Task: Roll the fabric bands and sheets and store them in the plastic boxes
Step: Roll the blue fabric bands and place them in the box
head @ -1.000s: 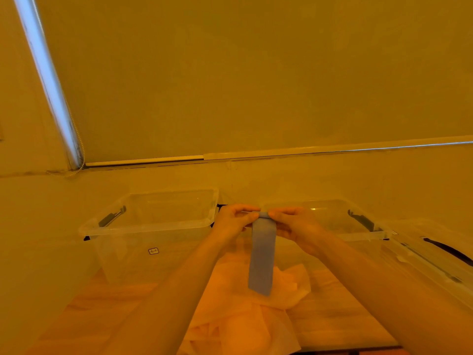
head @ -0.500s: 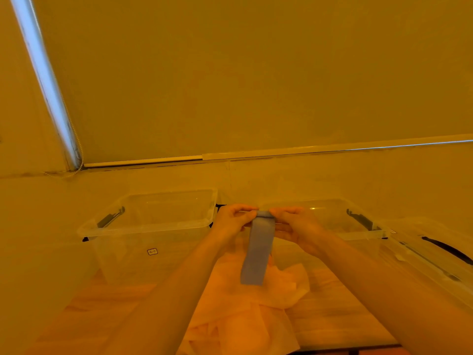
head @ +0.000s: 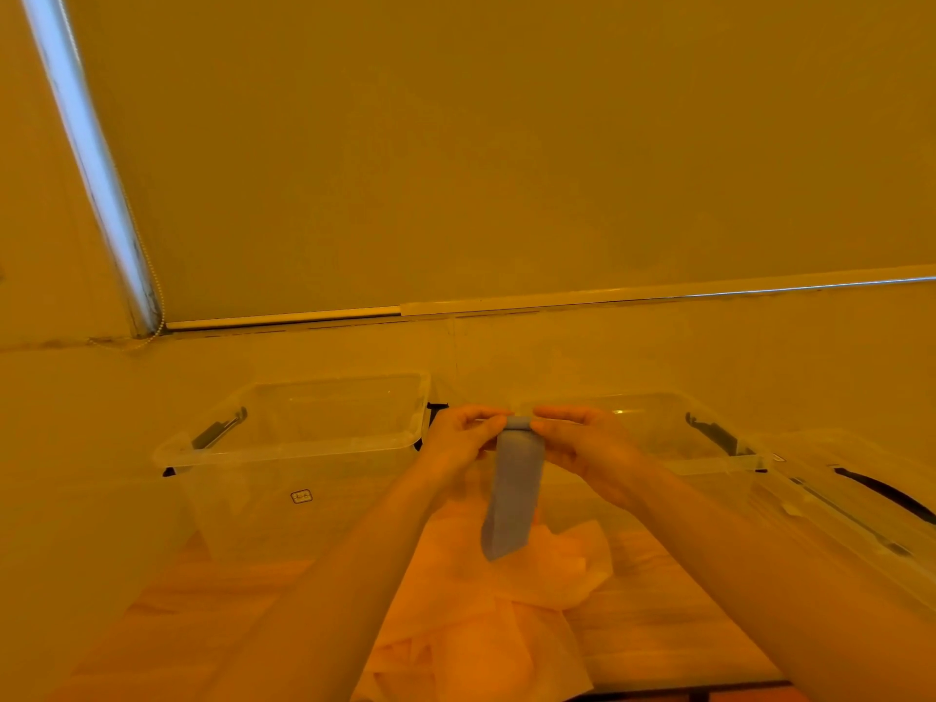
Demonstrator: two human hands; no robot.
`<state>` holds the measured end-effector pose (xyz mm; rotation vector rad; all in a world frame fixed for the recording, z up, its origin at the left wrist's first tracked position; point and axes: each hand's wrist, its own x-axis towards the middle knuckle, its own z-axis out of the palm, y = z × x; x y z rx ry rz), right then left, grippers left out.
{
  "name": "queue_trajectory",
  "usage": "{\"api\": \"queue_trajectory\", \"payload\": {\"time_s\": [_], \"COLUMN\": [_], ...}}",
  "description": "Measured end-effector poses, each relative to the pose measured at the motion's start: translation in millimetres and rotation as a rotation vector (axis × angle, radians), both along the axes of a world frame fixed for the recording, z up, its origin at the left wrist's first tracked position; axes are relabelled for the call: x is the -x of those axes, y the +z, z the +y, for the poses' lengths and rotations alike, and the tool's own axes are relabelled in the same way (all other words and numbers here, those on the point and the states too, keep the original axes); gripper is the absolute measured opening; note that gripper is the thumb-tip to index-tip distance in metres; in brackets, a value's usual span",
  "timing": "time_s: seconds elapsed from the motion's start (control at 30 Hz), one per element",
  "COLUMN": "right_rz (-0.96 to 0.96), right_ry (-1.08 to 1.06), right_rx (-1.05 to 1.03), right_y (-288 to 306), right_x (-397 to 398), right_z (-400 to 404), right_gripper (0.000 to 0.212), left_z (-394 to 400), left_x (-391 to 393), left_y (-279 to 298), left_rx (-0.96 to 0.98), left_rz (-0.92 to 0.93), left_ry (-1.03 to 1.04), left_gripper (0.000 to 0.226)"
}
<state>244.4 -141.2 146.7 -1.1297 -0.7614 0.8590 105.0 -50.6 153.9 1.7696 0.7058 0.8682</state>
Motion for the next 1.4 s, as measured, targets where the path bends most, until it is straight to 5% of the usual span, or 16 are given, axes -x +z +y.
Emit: {"api": "queue_trajectory", "payload": {"time_s": [0.27,0.57,0.87,1.4], "right_rz": [-0.022,0.012,0.051,0.007], "right_ry": [-0.026,-0.11,-0.126,-0.232], "right_rx": [-0.016,-0.041,-0.051,-0.07], "right_y": [2.0,-3.9,-1.9,-4.5], "right_x": [2.7,2.2,5.0,10.9], "right_z": [-2.2,3.4,8.4,13.4], "right_gripper": [0.007,0.028,0.008,0.016], "left_z": [0.5,1.9,3.7,4.5], "left_x": [3.0,-0.1,4.3,0.8], "left_y": [-4.9,-4.8,-2.8,-4.6], "left_rx": [0.054,0.023,0.008,0.026], "left_rz": [-0.003,0.028,-0.018,0.016], "left_ry": [-0.012,0.017,-0.003,0.044], "left_gripper": [0.014,0.017,0.016,0.02]}}
